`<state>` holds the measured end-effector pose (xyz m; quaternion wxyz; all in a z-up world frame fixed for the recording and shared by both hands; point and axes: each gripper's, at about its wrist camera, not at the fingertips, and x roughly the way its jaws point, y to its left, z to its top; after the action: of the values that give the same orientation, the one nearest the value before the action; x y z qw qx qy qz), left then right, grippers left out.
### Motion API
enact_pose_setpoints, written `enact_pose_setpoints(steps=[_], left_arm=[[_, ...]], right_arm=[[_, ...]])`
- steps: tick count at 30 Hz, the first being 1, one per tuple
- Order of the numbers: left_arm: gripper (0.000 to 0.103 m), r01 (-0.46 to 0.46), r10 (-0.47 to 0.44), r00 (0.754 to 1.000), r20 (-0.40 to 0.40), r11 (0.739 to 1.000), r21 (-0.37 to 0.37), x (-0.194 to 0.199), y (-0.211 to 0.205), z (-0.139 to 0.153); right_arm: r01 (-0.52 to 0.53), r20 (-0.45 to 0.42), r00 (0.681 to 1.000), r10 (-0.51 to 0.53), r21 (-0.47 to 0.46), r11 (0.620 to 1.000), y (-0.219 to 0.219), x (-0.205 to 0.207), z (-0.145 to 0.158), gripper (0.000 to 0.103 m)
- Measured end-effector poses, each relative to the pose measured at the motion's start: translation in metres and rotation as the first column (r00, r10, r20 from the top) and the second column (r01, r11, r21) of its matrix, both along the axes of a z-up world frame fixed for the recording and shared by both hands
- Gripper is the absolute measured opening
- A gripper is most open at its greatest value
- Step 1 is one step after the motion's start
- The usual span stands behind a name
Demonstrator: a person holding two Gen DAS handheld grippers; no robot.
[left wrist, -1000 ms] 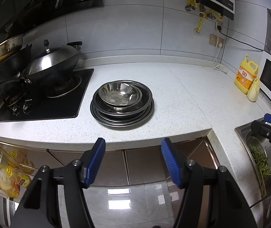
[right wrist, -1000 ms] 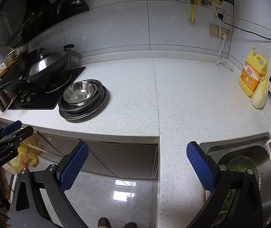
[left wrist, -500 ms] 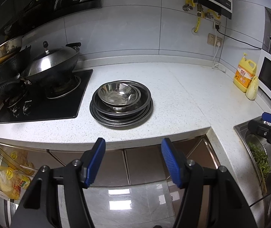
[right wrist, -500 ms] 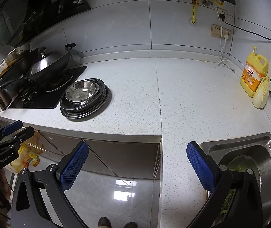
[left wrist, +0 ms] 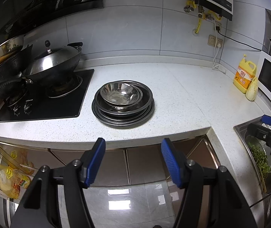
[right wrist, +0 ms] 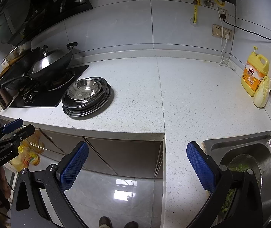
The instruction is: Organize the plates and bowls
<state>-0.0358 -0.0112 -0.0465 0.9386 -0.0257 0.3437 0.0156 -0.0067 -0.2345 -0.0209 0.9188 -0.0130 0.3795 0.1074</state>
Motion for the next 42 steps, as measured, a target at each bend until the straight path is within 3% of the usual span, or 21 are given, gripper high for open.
enact_pose_setpoints(steps=[7,23,42], left_arm=[[0.06,0.004,-0.004,1.0,0.003,1.0,-0.011,-0.001,0.005,0.001],[0.06,0.065,-0.064,0.998,0.016,0.998,-0.02,0.0,0.008,0.004],[0.06,0.054,-0.052,0.997,0.06,0.998,-0.022,-0.009,0.01,0.012]], right_arm=[[0.015,0.034,0.999,-0.016,0.014,1.0,-0.001,-0.007,0.001,0.102],[0.06,0.015,0.998,-0.061,0.02,0.998,0.001,-0.018,-0.003,0.102],[0.049,0.022,0.999,-0.049,0.001,0.999,0.012,-0.023,-0.002,0.102]])
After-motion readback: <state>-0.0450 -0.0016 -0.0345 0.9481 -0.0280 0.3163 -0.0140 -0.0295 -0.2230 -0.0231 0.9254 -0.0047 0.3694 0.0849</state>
